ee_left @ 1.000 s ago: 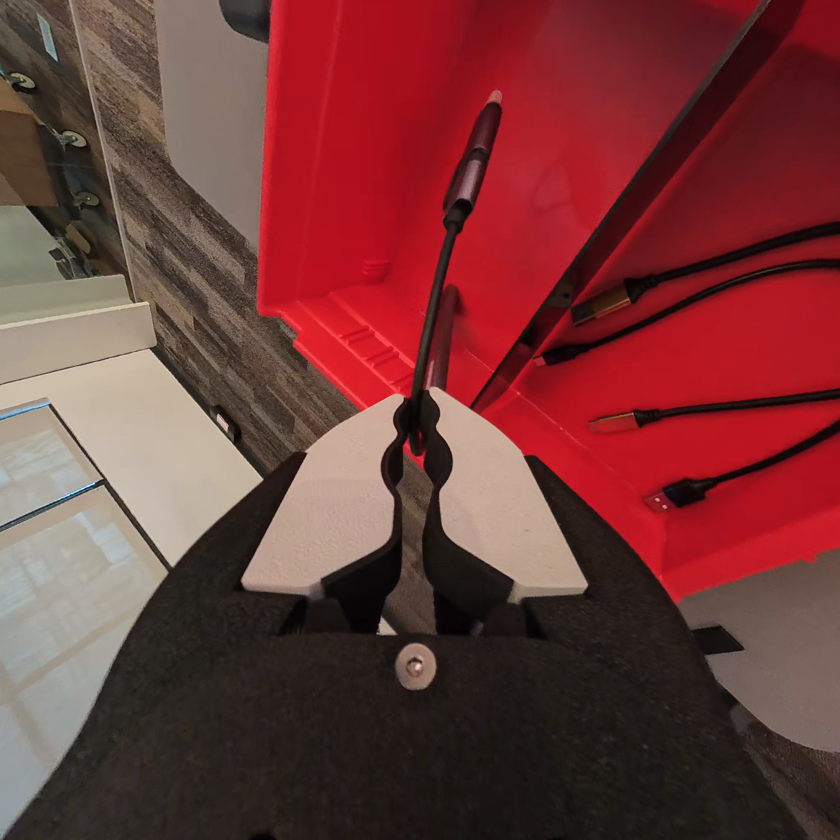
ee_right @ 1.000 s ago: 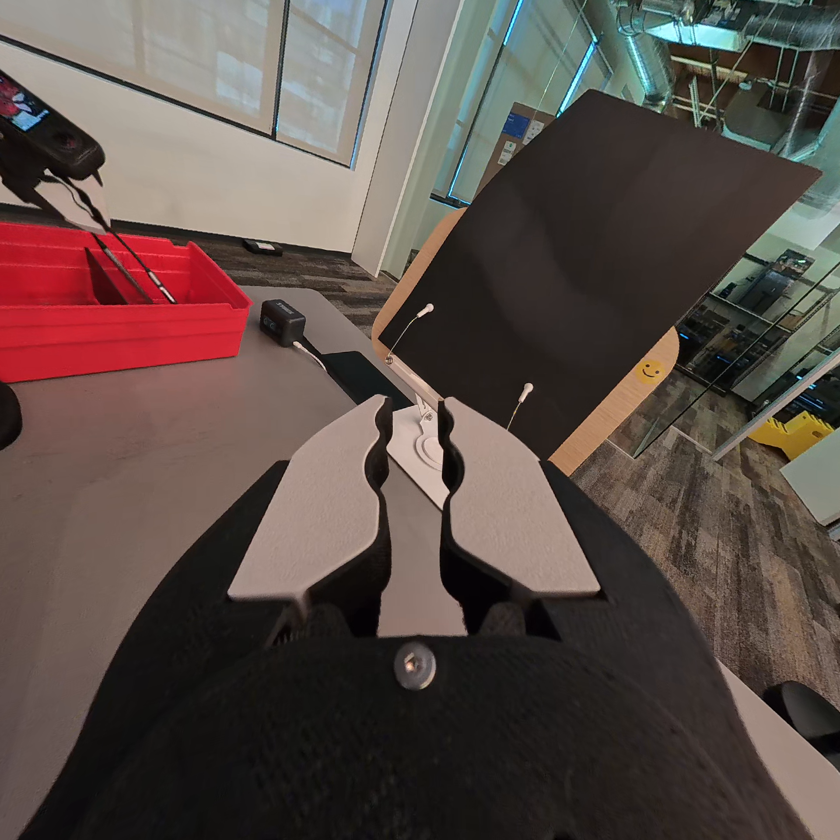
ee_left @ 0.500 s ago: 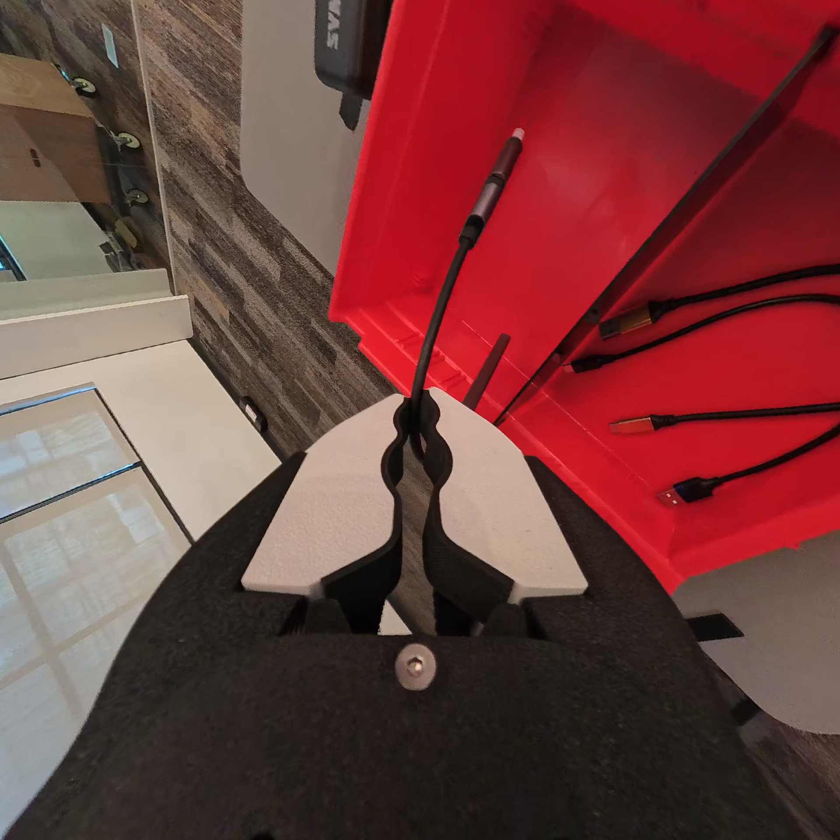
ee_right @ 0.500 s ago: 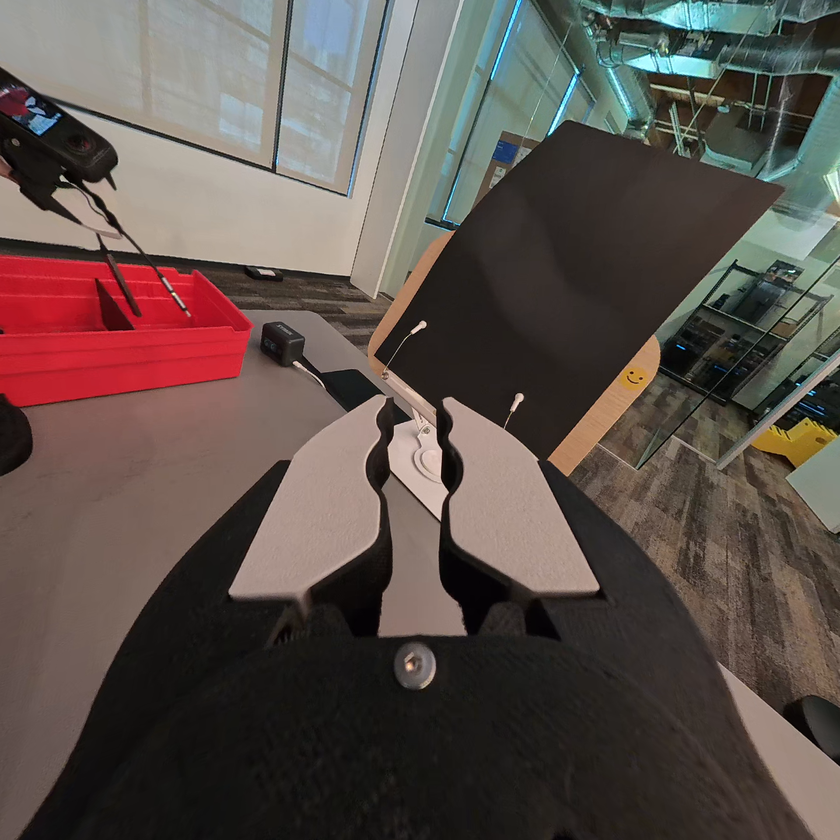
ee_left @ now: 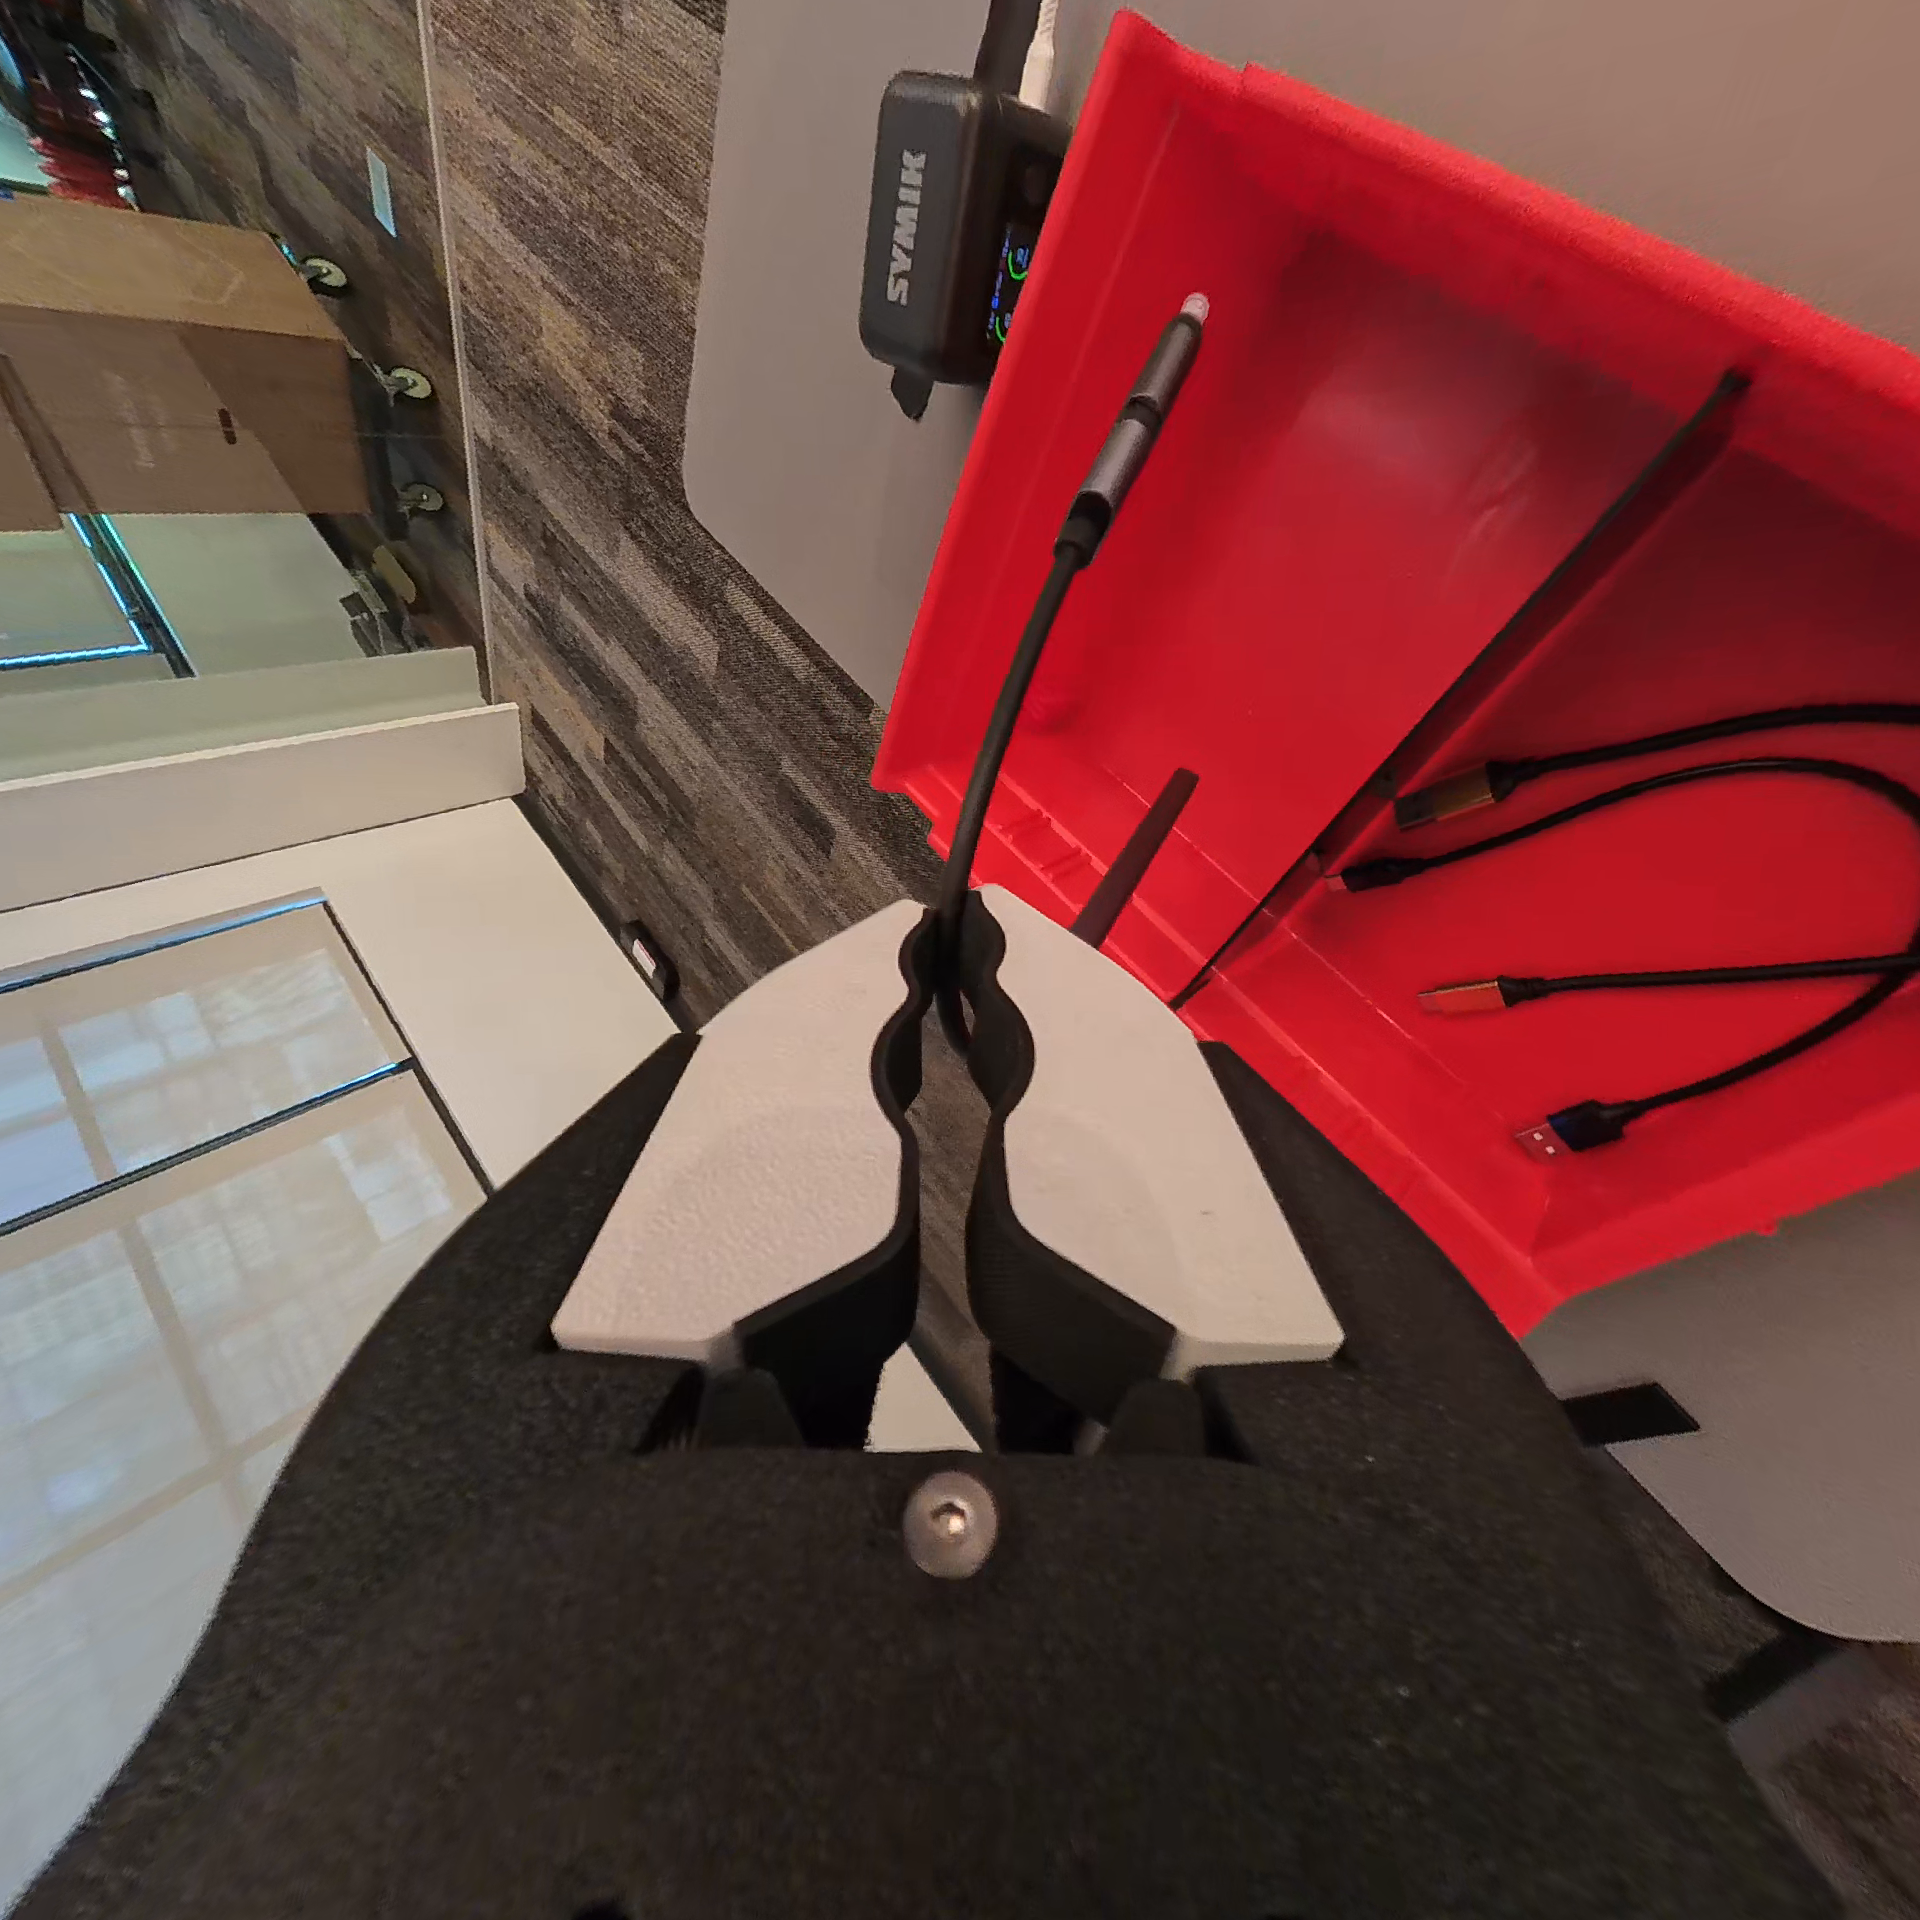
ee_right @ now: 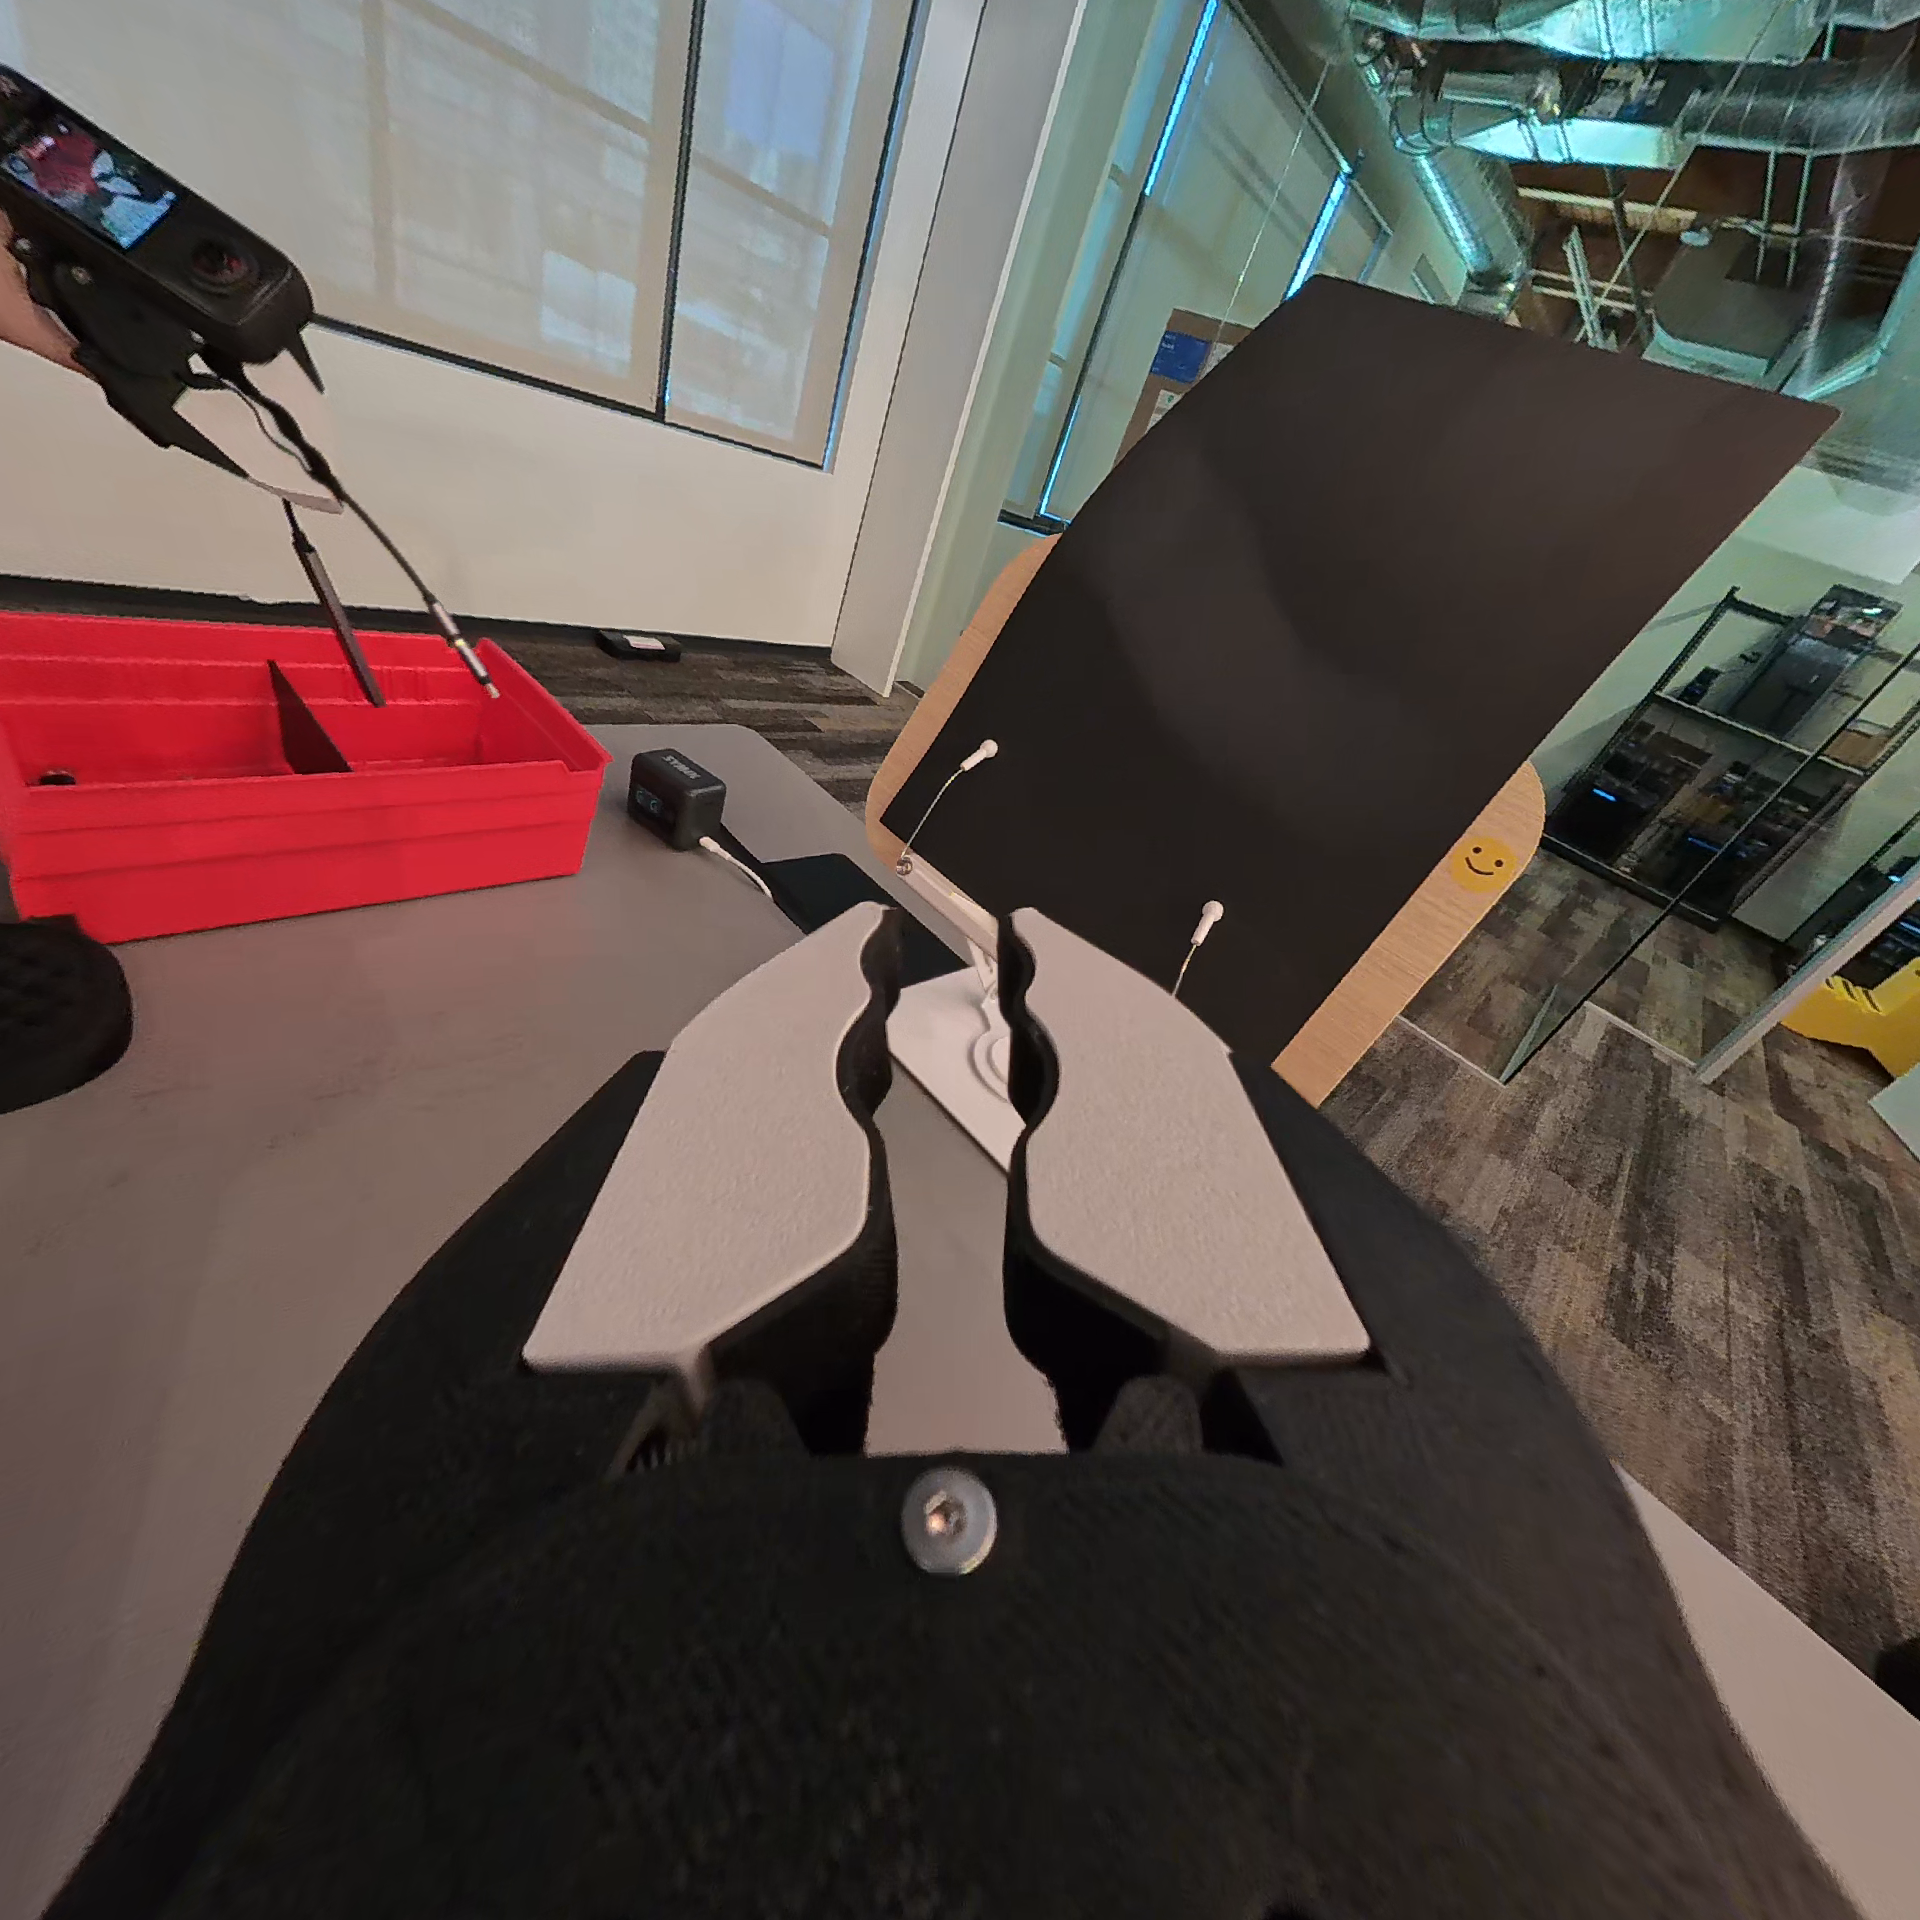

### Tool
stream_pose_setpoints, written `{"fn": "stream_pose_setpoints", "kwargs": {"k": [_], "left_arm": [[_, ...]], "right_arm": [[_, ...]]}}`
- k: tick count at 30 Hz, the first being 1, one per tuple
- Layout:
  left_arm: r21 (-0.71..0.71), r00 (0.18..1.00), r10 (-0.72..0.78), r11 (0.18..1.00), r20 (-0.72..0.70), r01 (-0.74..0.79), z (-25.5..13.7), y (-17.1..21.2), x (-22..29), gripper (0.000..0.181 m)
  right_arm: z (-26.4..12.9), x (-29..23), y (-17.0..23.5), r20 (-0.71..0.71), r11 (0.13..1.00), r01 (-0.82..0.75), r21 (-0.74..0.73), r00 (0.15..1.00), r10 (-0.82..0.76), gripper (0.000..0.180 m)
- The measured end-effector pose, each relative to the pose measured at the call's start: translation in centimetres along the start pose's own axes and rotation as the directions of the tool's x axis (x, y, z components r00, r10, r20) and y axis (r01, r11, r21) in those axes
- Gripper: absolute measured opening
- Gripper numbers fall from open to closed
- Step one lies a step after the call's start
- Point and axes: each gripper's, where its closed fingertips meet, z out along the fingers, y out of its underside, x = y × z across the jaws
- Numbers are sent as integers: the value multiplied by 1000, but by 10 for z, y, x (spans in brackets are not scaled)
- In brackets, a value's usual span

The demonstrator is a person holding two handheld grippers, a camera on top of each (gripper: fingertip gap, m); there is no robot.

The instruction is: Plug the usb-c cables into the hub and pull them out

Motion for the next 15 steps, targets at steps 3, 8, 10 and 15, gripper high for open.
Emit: {"fn": "stream_pose_setpoints", "kwargs": {"k": [3,8,10,15], "left_arm": [[16,1000,-2,1000,18,2,-9,-9,-5,3],[102,984,-132,987,117,121,-49,-51,-28,3],[199,980,-174,968,99,152,-69,-85,-26,3],[431,980,-183,880,-82,201,-116,-180,11,3]], "right_arm": [[5,-4,4,27,1000,-12,-8,1000,12,18],[28,-38,8,193,1000,-9,8,981,7,18],[43,-70,9,329,999,-8,41,944,-6,18],[82,-141,23,514,990,-24,139,856,-51,26]]}}
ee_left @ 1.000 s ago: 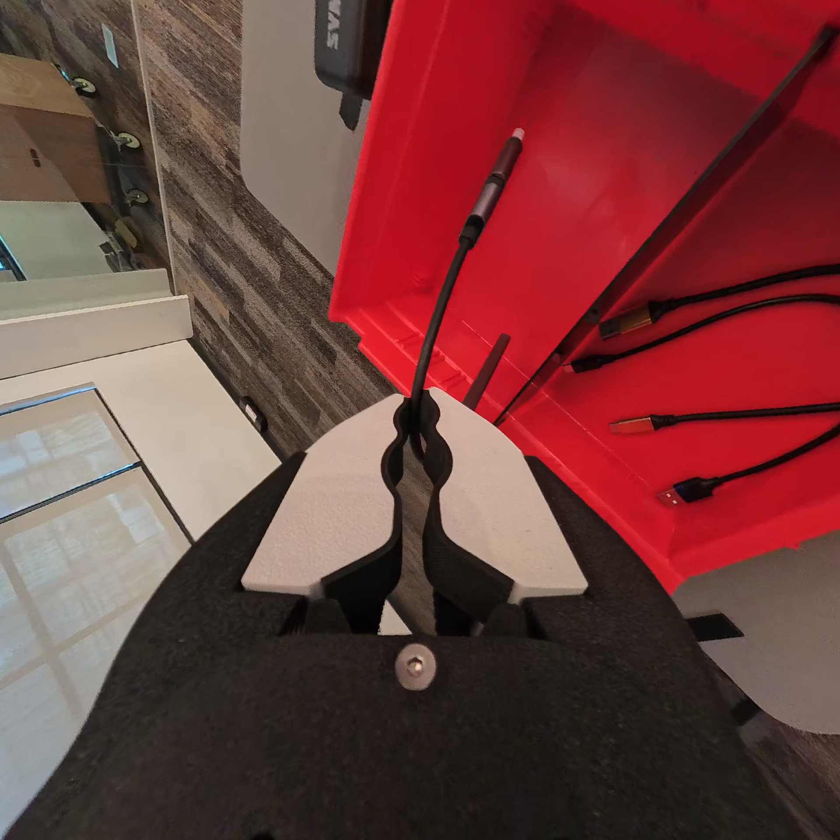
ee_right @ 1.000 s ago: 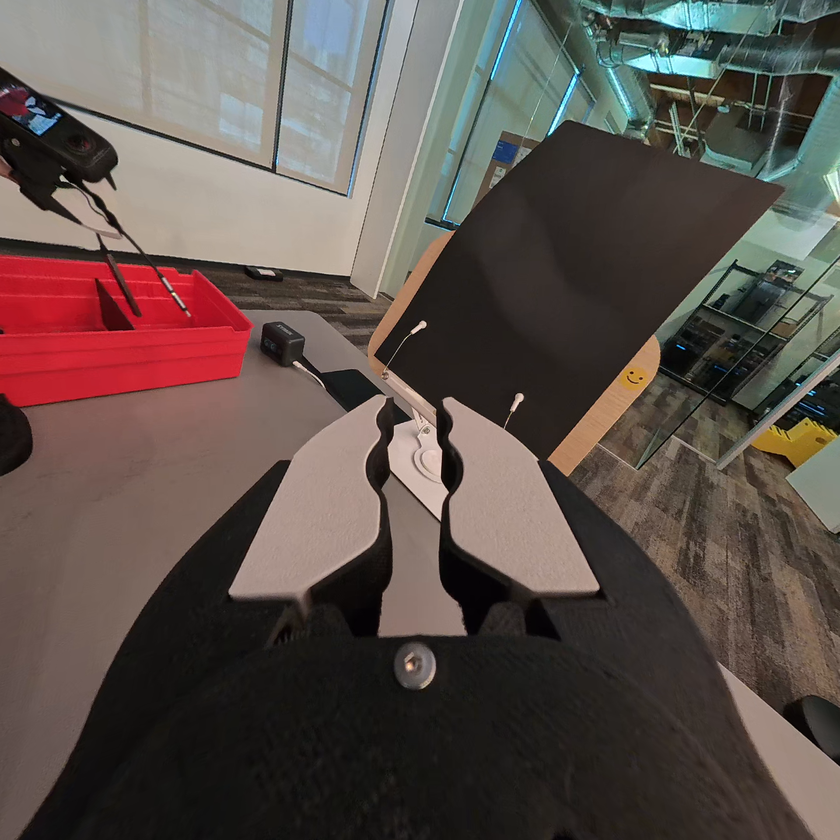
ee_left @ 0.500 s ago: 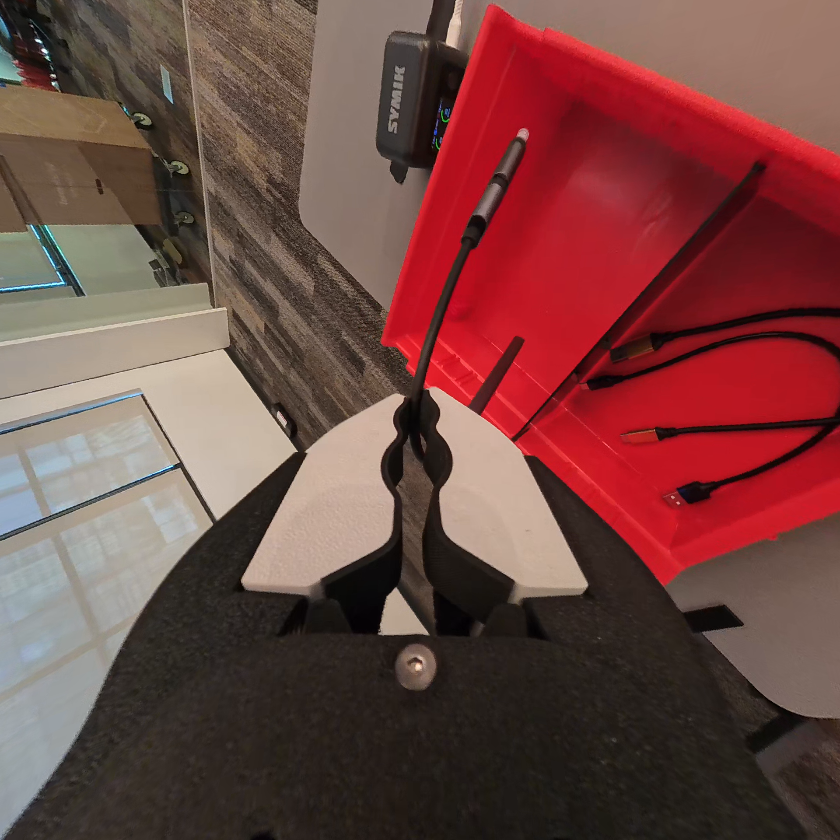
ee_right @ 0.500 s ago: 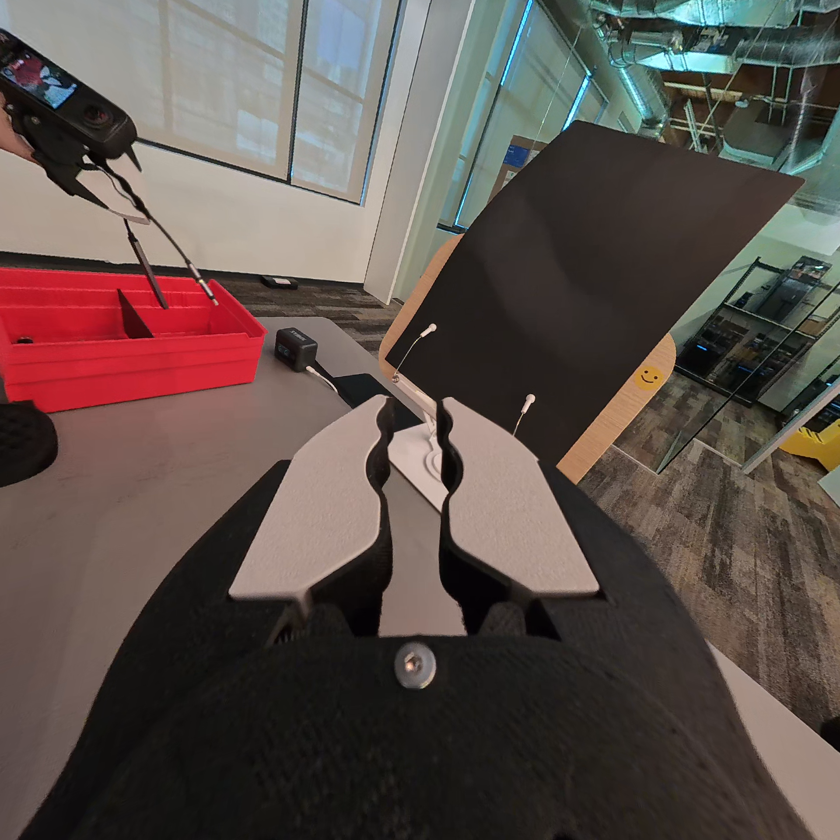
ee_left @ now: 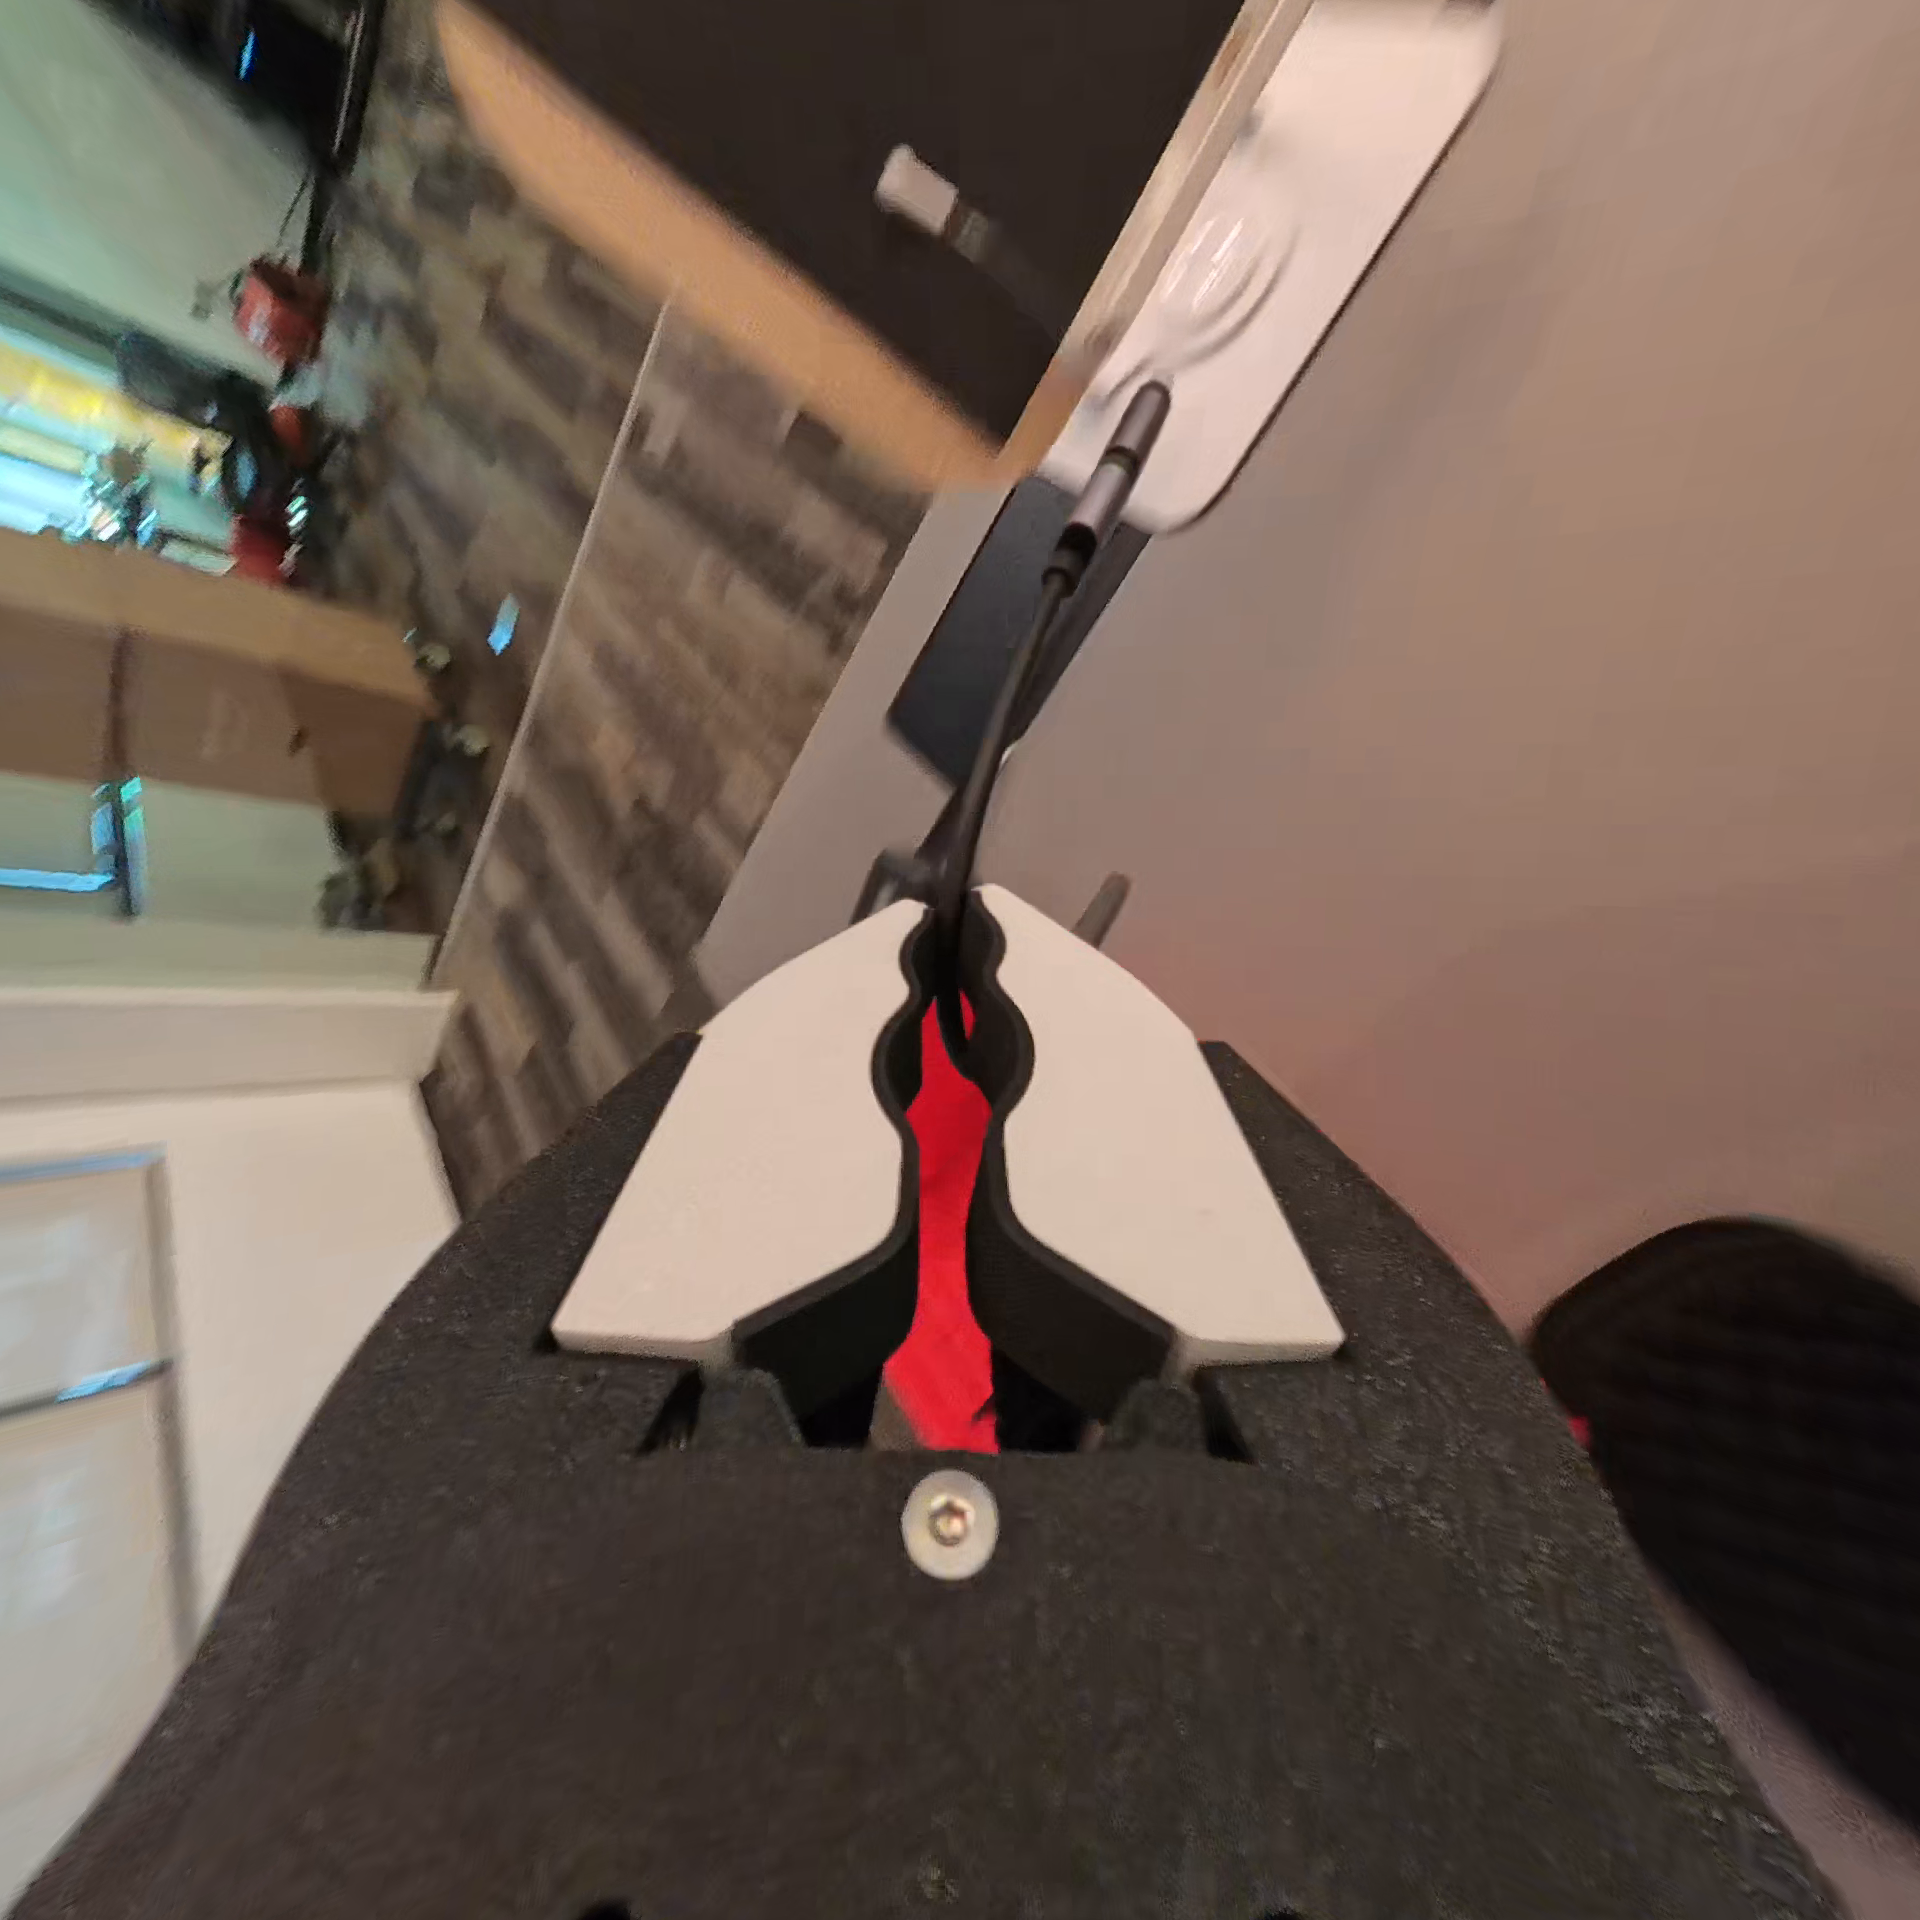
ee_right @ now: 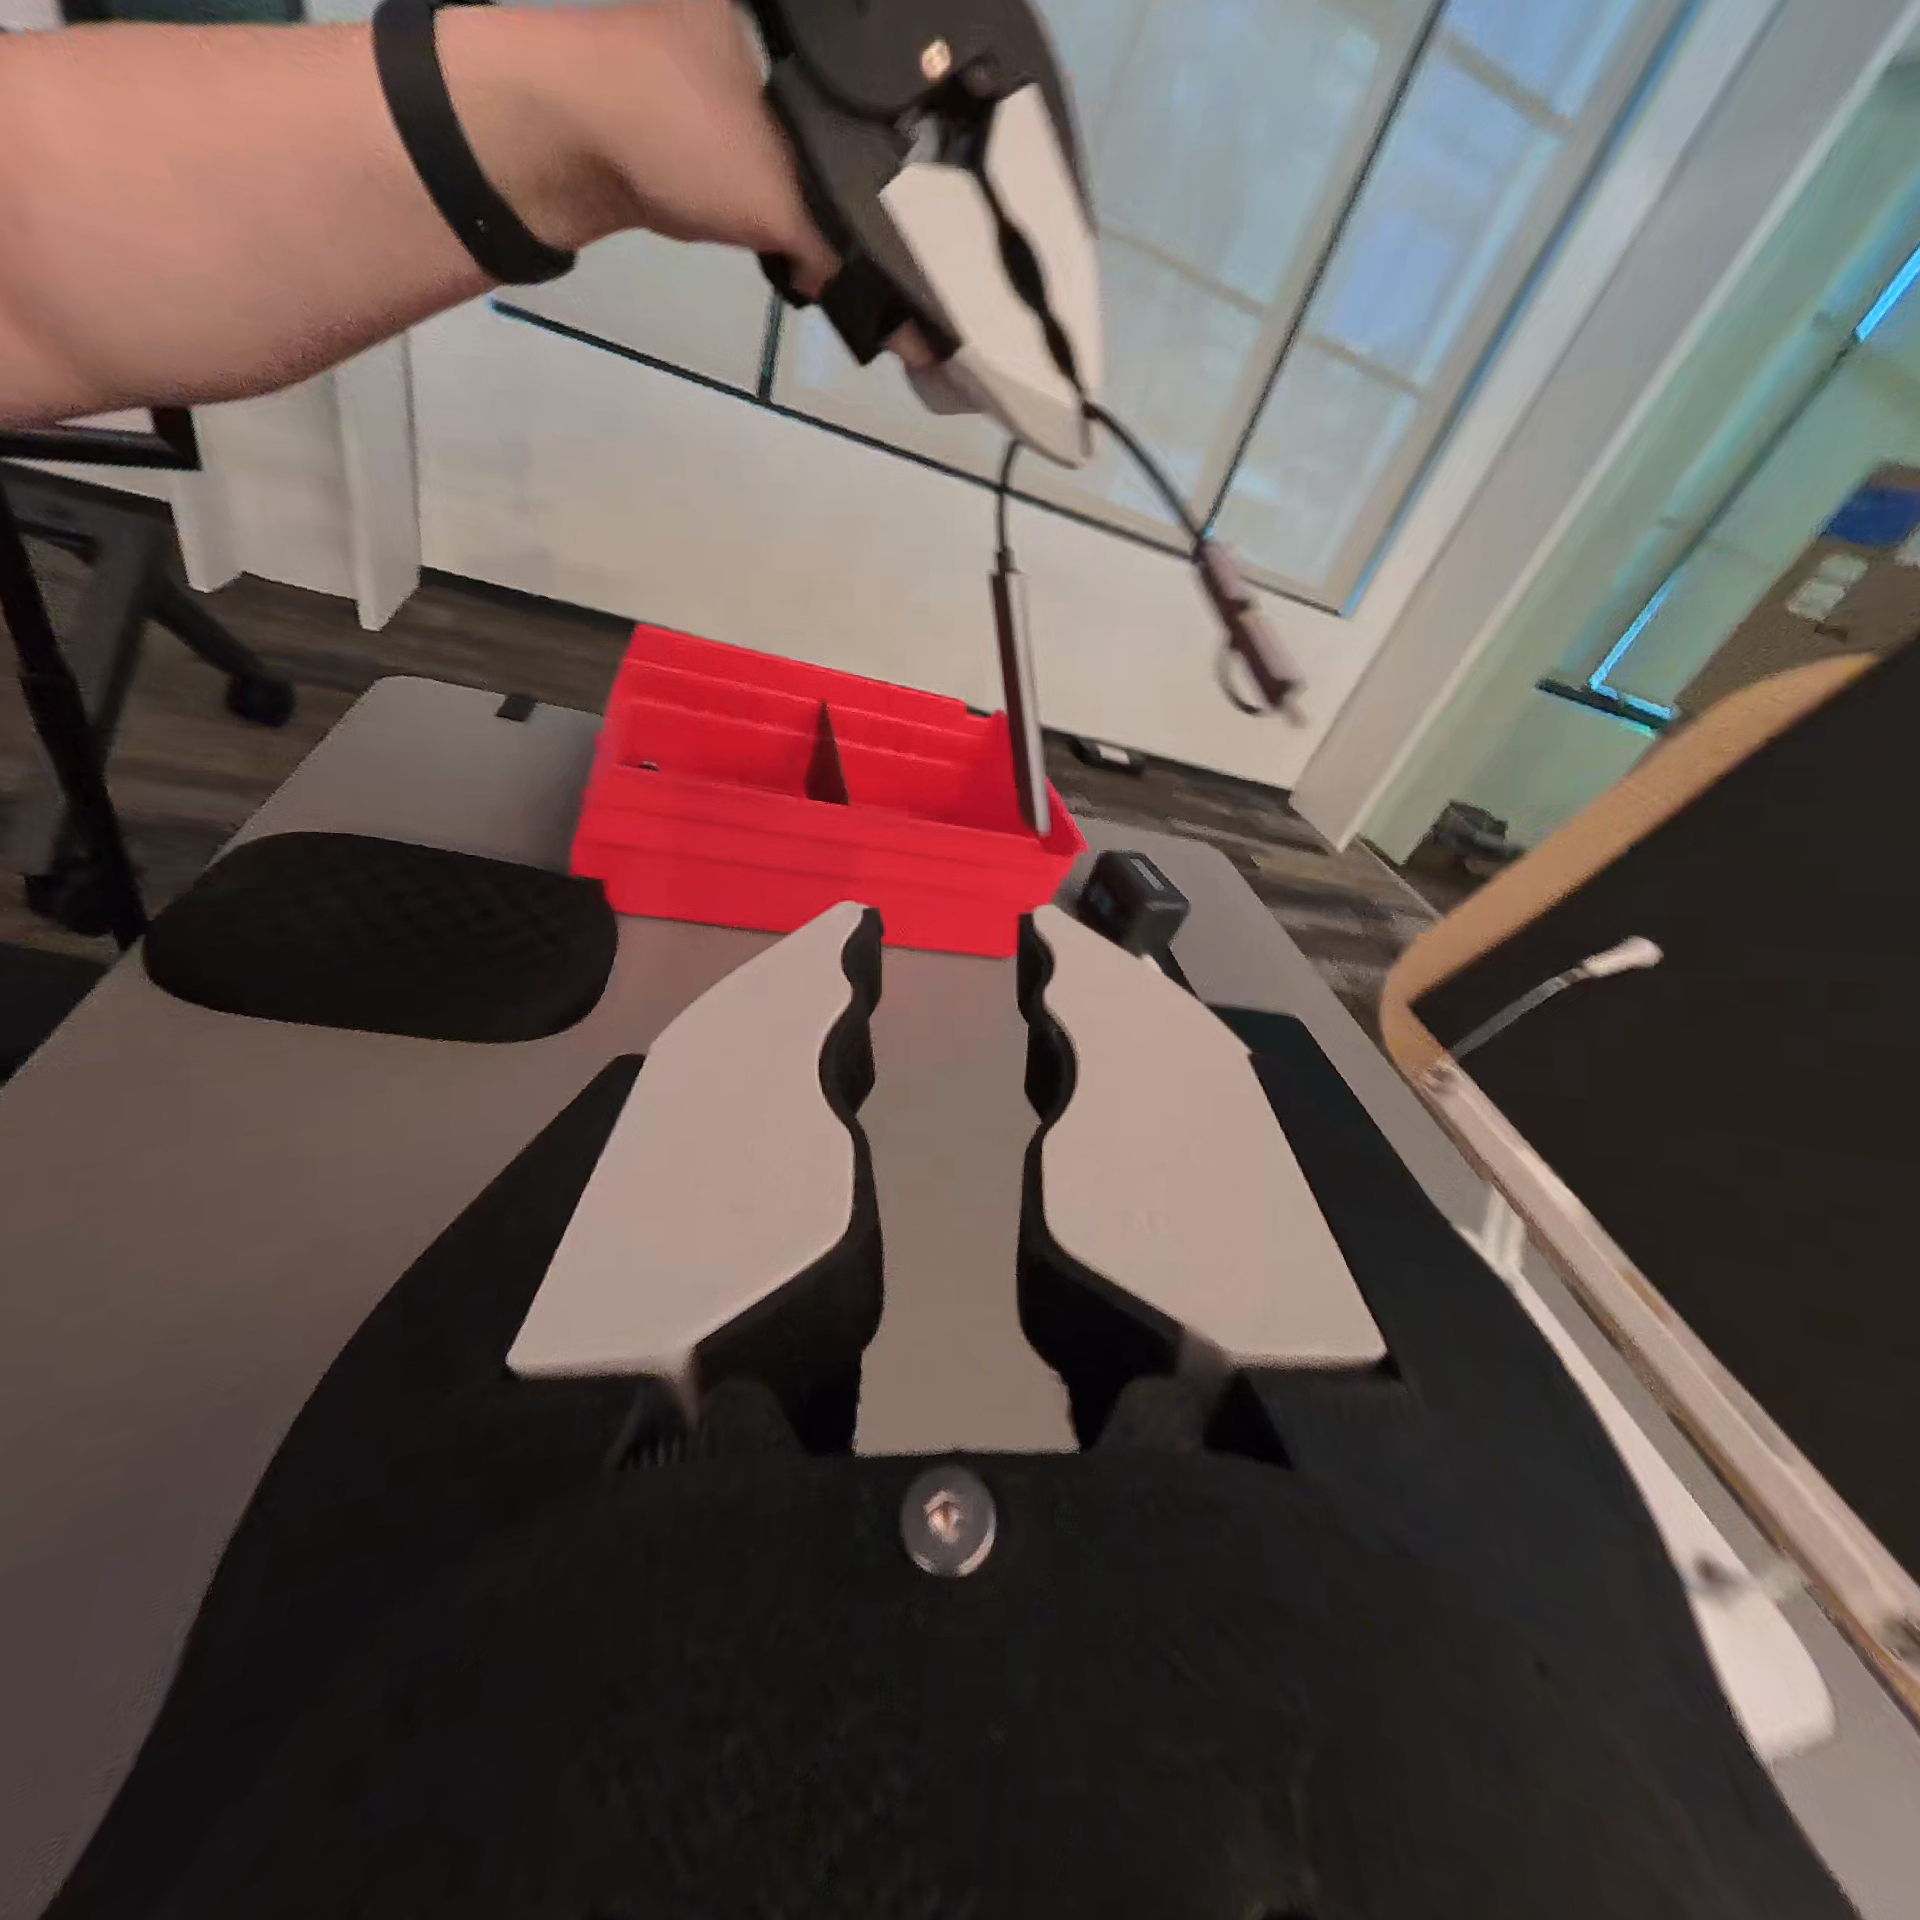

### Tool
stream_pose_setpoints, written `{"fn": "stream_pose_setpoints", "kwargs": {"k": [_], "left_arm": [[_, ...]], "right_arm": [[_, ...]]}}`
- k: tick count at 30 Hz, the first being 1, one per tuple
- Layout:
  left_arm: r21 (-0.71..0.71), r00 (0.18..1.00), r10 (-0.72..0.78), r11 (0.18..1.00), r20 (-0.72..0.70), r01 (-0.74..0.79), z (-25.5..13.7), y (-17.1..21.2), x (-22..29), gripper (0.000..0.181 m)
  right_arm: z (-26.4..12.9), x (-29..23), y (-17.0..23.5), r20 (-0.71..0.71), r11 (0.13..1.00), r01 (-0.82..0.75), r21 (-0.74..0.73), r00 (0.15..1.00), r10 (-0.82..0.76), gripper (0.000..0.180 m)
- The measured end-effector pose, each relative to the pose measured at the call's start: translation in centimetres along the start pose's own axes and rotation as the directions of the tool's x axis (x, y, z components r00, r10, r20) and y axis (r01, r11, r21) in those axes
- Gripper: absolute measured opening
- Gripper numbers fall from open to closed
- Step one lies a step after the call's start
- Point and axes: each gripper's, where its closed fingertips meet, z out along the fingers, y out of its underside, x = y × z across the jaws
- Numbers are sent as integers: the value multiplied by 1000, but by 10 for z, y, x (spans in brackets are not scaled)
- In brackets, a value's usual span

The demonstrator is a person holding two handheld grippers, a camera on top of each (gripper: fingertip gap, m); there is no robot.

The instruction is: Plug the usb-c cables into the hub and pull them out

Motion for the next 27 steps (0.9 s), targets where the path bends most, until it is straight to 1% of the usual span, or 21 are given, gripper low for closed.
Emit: {"fn": "stream_pose_setpoints", "kwargs": {"k": [2,4,5,7,8,9,10,12,15,16,17,18,20,21,22,24,27], "left_arm": [[100,994,-41,994,-102,51,-2,-37,27,3],[189,974,-58,977,-217,100,-6,-71,54,3],[225,962,-58,967,-267,120,-9,-86,66,3],[273,936,-44,951,-350,147,-15,-109,87,3],[288,925,-33,945,-378,151,-17,-118,95,3],[297,918,-20,943,-396,149,-18,-123,101,3],[302,912,-11,942,-410,147,-18,-126,105,3],[308,897,-16,936,-442,169,-18,-129,111,3],[291,828,-86,912,-554,289,-17,-128,117,3],[274,808,-115,905,-577,325,-14,-125,117,3],[246,801,-139,909,-582,336,-8,-119,116,3],[211,799,-158,919,-580,334,1,-109,116,3],[138,793,-210,928,-573,345,22,-87,118,4],[104,789,-233,931,-569,350,33,-75,121,4],[74,786,-252,933,-564,352,44,-61,124,6],[33,797,-294,930,-527,365,64,-34,126,19],[-21,798,-371,911,-475,411,80,6,125,28]], "right_arm": [[20,-5,14,-20,999,39,32,999,-38,34],[34,-2,31,-59,999,36,37,998,-33,43],[37,-3,36,-52,998,-1,60,999,4,45],[40,-6,39,10,986,-121,114,993,120,47],[39,-7,39,45,978,-164,130,986,160,38],[37,-9,38,79,972,-191,139,980,181,20],[34,-11,37,120,966,-216,140,972,200,10],[31,-12,40,175,957,-271,109,952,250,10],[29,-13,47,205,949,-302,95,938,278,10],[29,-18,50,257,941,-330,77,918,301,10],[31,-25,54,316,922,-386,27,878,359,10],[33,-30,63,359,888,-457,-53,821,444,10],[34,-42,76,435,793,-576,-199,673,598,10],[34,-48,84,452,758,-600,-255,619,642,10],[35,-53,95,446,739,-599,-310,595,669,10],[39,-59,117,407,716,-580,-389,589,698,10],[44,-66,142,337,604,-630,-488,502,797,10]]}}
